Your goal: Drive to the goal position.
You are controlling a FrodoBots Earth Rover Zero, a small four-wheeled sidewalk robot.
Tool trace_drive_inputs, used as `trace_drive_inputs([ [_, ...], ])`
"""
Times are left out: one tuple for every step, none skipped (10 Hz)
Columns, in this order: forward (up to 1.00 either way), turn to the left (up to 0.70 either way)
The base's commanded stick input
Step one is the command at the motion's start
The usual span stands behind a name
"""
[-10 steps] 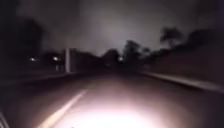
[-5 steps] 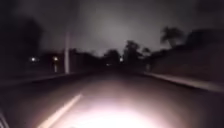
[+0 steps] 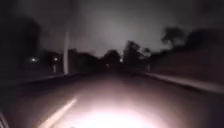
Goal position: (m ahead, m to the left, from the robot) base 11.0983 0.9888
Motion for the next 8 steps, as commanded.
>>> trace_drive_inputs([
  [0.7,-0.14],
  [0.7,-0.21],
  [0.7,0.0],
  [0.7,0.0],
  [0.7,0.0],
  [0.7,0.0],
  [0.7,0.0],
  [0.7,0.0],
])
